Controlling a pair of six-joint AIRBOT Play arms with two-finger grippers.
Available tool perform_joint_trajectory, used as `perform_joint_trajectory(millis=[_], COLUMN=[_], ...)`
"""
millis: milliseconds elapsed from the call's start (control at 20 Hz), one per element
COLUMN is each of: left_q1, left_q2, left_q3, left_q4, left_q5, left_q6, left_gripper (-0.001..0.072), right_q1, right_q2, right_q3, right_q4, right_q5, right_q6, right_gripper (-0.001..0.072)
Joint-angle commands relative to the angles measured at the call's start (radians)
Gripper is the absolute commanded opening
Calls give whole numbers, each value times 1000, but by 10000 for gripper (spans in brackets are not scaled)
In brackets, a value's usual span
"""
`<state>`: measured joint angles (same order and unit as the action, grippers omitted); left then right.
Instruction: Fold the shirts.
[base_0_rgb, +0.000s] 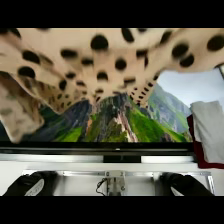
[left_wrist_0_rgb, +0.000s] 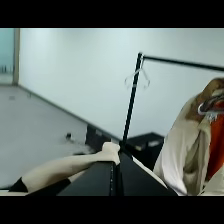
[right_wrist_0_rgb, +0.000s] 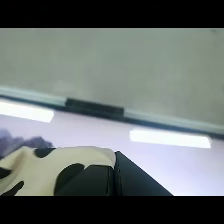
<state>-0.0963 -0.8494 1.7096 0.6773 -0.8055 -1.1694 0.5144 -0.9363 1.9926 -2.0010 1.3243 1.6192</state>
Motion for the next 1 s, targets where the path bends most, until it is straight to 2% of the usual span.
perform_joint_trajectory(millis=[0, 50, 150, 300, 350, 500, 600, 700, 750, 800, 850, 900, 950], left_q1=[2, -5, -21, -62, -78, -122, -135, -134, -130, -121, -104, -75, -36], left_q2=[-44, -68, -119, -240, -289, -451, -559, -647, -679, -700, -711, -715, -714], left_q3=[-100, -168, -301, -384, -384, -383, -383, -382, -379, -373, -359, -335, -299], left_q4=[161, 161, 161, 161, 161, 161, 160, 160, 160, 161, 162, 162, 171], left_q5=[-221, -244, -205, -142, -126, -67, -68, -69, -68, -66, -74, -102, -147], left_q6=[-164, -164, -163, -151, -152, -152, -154, -206, -212, -203, -200, -161, -112], left_gripper=[45, 45, 45, 45, 46, 48, 49, 61, 137, 363, 666, 720, 720], right_q1=[0, 0, -31, -175, -232, -356, -375, -374, -374, -375, -375, -375, -374], right_q2=[0, 0, -8, -84, -127, -295, -414, -517, -547, -560, -558, -553, -544], right_q3=[-111, -179, -340, -504, -519, -521, -521, -521, -521, -521, -515, -491, -454], right_q4=[-103, -104, -109, -74, -18, 298, 407, 427, 435, 436, 406, 352, 279], right_q5=[237, 235, 156, -74, -151, -359, -394, -375, -370, -372, -367, -331, -277], right_q6=[-1, 0, 15, 166, 217, 231, 231, 231, 231, 231, 222, 209, 200], right_gripper=[53, 53, 53, 52, 52, 53, 53, 53, 92, 336, 572, 574, 574])
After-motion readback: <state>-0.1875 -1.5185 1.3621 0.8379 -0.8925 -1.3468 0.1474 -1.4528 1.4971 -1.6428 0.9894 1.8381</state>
